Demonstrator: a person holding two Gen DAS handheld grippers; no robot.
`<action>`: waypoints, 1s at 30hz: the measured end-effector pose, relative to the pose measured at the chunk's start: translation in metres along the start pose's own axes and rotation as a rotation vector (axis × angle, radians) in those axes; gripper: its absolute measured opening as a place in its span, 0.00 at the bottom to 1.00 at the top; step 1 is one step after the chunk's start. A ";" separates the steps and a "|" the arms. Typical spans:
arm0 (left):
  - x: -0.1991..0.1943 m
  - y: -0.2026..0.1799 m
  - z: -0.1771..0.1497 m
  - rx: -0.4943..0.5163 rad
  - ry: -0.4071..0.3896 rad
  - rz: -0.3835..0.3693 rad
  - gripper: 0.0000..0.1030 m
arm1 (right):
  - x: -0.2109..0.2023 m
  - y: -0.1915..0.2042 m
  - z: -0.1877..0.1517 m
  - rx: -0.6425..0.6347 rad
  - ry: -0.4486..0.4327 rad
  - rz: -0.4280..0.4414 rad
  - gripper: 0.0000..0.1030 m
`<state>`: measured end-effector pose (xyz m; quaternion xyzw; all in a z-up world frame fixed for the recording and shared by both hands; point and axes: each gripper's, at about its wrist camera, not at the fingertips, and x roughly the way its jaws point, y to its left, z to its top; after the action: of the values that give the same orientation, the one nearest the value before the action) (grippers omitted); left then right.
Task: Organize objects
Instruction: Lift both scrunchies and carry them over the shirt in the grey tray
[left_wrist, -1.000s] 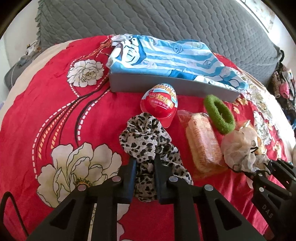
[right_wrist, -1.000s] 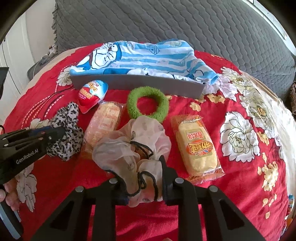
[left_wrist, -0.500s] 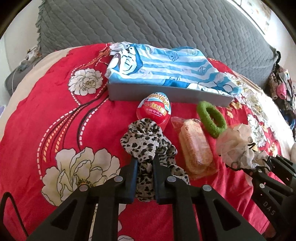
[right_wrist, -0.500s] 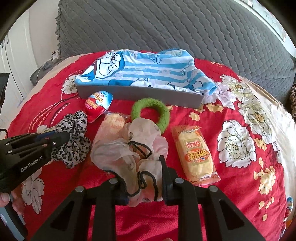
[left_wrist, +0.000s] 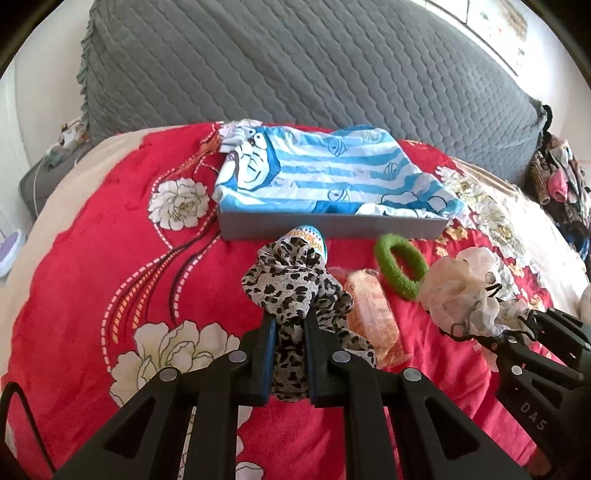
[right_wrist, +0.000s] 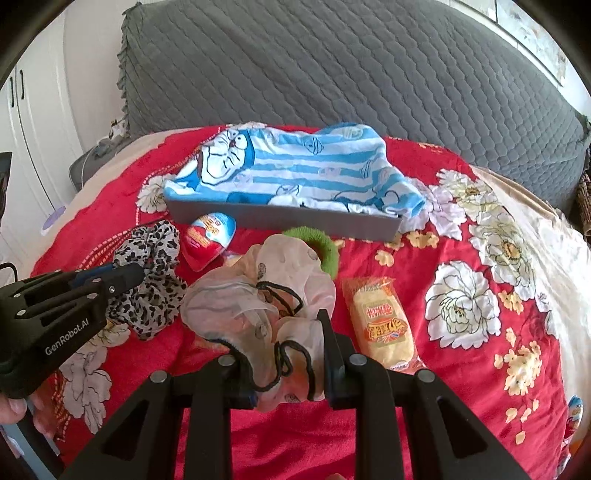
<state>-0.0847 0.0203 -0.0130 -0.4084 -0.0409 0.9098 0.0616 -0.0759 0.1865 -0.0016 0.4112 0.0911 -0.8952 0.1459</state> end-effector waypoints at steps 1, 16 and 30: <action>-0.002 0.000 0.001 -0.002 -0.003 -0.001 0.13 | -0.002 0.000 0.001 0.000 -0.004 0.000 0.24; -0.035 -0.005 0.014 -0.036 -0.088 -0.003 0.13 | -0.033 0.004 0.019 0.000 -0.096 0.006 0.24; -0.035 -0.017 0.035 -0.029 -0.137 -0.004 0.13 | -0.041 -0.002 0.055 0.006 -0.182 0.025 0.24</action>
<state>-0.0872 0.0310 0.0382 -0.3457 -0.0591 0.9349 0.0545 -0.0901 0.1802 0.0655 0.3297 0.0699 -0.9272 0.1634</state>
